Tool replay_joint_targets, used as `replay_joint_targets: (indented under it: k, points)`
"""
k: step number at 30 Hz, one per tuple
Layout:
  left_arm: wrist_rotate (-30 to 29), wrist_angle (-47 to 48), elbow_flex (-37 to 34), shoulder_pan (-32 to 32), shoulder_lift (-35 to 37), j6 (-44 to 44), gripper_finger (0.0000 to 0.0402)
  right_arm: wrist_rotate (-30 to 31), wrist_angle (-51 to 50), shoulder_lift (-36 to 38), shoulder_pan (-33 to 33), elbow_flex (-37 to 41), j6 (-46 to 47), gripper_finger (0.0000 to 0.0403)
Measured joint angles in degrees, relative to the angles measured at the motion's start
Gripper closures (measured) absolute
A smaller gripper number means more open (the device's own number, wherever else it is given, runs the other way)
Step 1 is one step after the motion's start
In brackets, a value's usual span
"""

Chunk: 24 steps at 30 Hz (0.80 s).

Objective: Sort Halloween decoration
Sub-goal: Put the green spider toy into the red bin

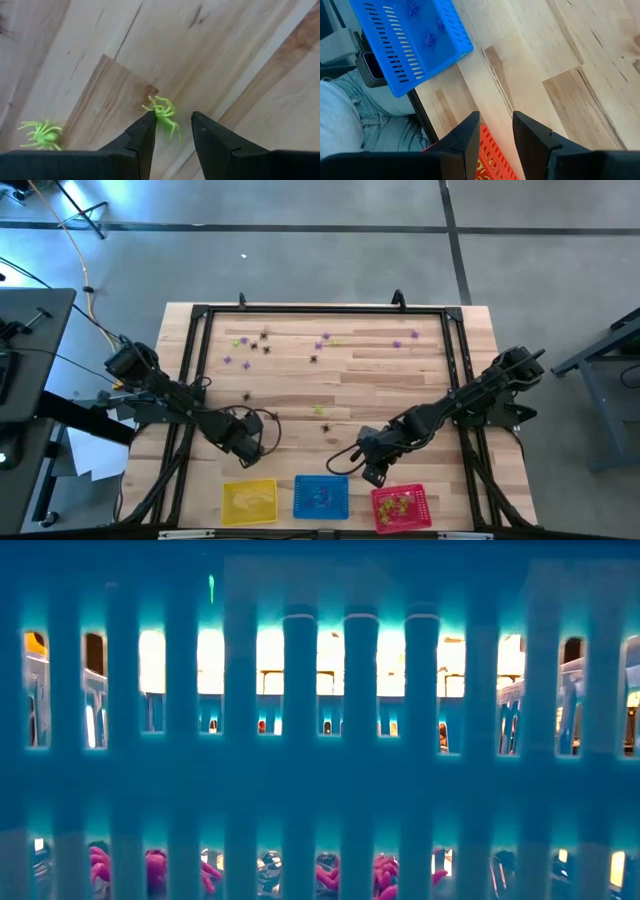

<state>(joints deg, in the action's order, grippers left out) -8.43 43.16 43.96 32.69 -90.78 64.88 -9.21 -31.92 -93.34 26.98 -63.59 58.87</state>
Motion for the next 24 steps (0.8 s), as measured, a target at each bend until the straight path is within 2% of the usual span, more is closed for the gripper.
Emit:
replay_joint_targets:
  k: [5, 11, 14, 18, 24]
  points:
    - [0.42, 0.48, 0.18, 0.00, -2.37, 0.02, 0.0297, 0.02, 0.02, 0.00, 0.00, 0.00, 0.00, 0.0290]
    - [0.90, 0.12, 0.15, 0.00, -2.31, 1.04, 0.0388, 0.07, 0.00, 0.00, 0.00, 0.00, -0.33, 0.0290]
    - [0.83, 0.07, -0.02, 0.00, -1.78, 1.31, 0.0391, 0.44, 0.02, 0.00, 0.00, 0.00, -0.44, 0.0290]
    - [-0.07, 0.20, 0.67, 0.00, -0.08, 0.11, 0.0398, 4.21, 0.07, 0.00, -0.04, 0.00, -1.52, 0.0290]
    - [-9.70, -0.09, 4.89, -0.71, 4.24, -5.41, 0.0400, 14.03, 5.61, 0.00, -1.39, 0.00, -7.92, 0.0290]
